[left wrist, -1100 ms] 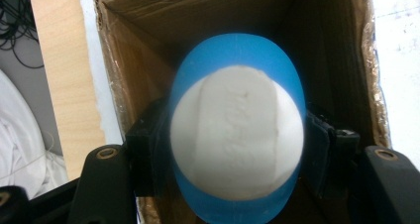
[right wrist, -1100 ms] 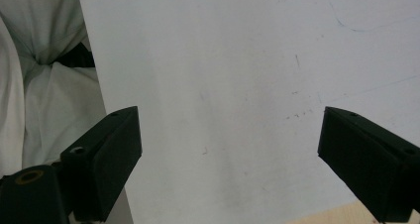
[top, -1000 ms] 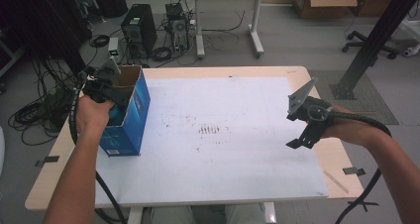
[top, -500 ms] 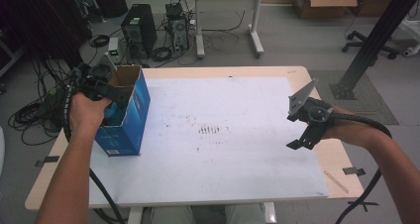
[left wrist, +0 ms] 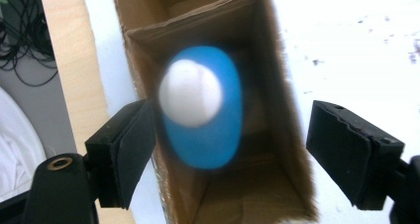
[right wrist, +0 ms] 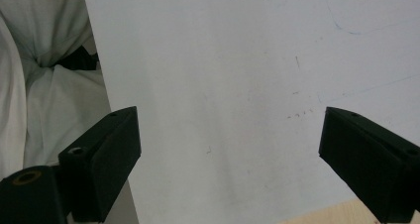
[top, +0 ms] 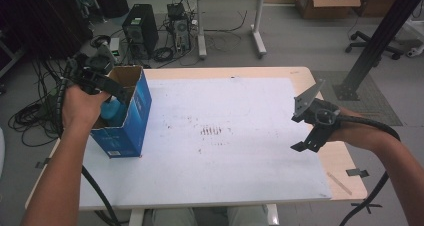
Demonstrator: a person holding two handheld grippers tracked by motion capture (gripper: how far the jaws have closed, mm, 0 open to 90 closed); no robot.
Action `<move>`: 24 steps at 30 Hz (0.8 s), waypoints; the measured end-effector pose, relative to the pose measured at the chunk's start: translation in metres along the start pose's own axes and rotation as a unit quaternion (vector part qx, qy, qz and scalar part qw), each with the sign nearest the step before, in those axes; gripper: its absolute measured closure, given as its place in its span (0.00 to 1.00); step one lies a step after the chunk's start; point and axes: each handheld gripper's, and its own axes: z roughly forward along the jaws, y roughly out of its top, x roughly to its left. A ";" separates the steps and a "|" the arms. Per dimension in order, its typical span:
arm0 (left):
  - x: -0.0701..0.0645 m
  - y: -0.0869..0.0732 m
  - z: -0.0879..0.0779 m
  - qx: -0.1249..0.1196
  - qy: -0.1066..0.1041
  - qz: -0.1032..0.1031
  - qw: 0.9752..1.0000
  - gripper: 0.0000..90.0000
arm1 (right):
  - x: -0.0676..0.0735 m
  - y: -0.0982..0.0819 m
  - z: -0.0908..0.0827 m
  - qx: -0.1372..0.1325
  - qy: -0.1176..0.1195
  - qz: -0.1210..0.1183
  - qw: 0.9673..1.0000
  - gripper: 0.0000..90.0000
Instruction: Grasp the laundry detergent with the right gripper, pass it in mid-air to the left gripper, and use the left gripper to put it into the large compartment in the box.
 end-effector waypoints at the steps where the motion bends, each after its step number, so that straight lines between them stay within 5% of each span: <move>1: -0.004 0.001 -0.007 -0.005 -0.004 0.006 1.000 0.20 | 0.001 0.000 0.000 0.000 0.000 0.000 1.000 0.10; 16: -0.036 0.001 -0.041 -0.016 -0.035 0.056 0.998 0.13 | 0.005 0.003 -0.002 -0.002 -0.001 -0.002 1.000 0.10; 24: -0.061 0.004 -0.056 -0.027 -0.043 0.098 0.994 0.12 | 0.007 0.004 -0.003 -0.003 -0.001 -0.002 1.000 0.10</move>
